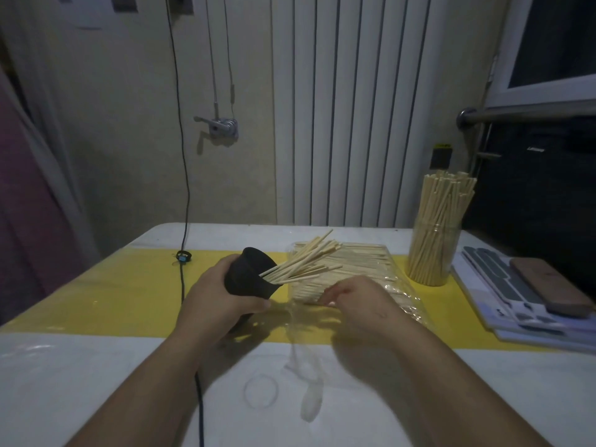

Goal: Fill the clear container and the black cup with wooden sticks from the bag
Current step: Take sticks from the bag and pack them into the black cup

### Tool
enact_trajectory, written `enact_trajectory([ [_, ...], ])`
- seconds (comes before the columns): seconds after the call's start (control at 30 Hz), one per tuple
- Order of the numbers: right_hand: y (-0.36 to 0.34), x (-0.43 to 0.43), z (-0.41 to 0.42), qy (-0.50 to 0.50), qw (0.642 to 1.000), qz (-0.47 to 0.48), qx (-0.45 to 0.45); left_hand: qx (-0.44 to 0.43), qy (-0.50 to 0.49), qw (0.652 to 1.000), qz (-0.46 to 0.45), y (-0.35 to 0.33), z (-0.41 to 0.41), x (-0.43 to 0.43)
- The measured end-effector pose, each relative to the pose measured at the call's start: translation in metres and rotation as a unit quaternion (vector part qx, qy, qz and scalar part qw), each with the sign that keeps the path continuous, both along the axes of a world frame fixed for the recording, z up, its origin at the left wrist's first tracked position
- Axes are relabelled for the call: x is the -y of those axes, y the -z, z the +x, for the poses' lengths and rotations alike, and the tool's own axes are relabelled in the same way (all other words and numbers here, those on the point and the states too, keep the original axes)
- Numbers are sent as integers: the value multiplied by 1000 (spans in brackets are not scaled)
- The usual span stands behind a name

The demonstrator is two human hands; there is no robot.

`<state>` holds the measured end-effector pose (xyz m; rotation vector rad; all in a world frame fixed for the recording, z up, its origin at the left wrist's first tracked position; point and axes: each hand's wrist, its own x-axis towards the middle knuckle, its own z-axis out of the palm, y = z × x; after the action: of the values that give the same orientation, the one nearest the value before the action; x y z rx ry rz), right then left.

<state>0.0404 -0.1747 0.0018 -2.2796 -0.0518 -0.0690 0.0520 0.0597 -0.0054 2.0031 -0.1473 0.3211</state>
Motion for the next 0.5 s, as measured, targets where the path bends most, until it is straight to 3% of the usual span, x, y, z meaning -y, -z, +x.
enact_trajectory([
  [0.13,28,-5,10,-53,988,-146,-15,4,4,1000,0,0,-2,-1],
  [0.3,28,2,8,26,933,-357,31,-3,1,1000,0,0,0,0],
  [0.5,29,7,13,102,939,-322,61,-3,5,1000,-1,0,0,1],
])
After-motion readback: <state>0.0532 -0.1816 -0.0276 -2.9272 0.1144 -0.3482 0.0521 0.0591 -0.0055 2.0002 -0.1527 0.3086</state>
